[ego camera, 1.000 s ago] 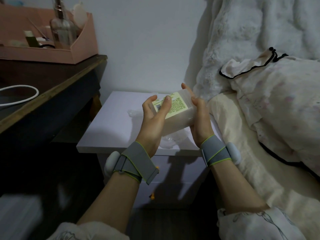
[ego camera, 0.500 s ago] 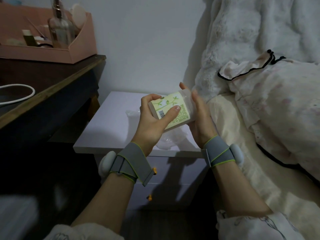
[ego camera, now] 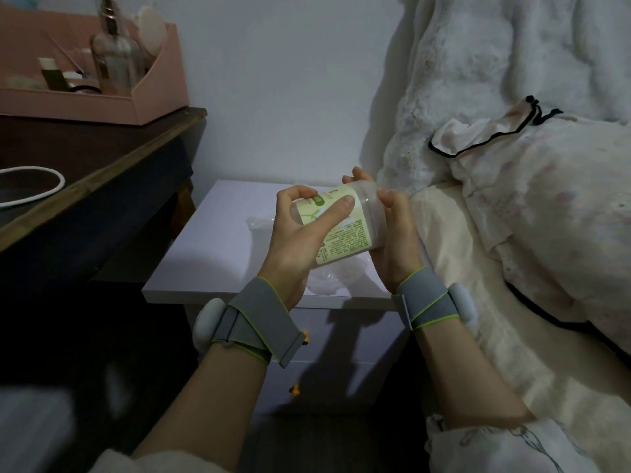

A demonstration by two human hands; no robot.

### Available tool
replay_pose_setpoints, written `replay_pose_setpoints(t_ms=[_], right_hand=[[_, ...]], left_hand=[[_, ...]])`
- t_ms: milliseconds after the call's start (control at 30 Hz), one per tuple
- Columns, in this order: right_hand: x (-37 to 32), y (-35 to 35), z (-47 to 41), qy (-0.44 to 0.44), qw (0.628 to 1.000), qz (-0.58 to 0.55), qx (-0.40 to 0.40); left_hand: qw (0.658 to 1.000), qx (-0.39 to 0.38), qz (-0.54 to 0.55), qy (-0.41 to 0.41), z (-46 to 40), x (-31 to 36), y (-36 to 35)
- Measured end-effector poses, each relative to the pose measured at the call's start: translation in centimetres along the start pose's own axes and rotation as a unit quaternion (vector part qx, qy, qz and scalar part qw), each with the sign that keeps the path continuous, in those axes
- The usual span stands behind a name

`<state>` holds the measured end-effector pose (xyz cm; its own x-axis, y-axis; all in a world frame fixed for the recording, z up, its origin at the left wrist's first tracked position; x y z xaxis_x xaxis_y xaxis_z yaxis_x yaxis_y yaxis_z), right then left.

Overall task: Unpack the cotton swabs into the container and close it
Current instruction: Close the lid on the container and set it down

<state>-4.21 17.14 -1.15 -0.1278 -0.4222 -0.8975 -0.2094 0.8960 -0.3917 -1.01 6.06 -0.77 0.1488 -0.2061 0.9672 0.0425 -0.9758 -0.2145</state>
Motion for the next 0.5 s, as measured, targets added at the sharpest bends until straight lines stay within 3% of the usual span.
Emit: replay_pose_setpoints(t_ms=[500], right_hand=[[-0.57,-0.02,0.18,0.026,0.998,0.051,0.04]], left_hand=[[1.0,-0.016,-0.009,0.004,0.35,-0.24,-0.25]])
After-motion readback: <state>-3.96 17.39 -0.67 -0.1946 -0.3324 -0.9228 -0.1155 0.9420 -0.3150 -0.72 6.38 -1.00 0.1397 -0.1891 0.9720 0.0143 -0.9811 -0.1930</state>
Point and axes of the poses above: each hand's wrist, its own z-axis away from the middle knuckle, its own y-axis out of the back of the hand, x = y × z, the point moved 3 cm from there along -z, towards the middle knuckle, and after that the axes turned 8 degrees about -z, right-handed, at the moved point
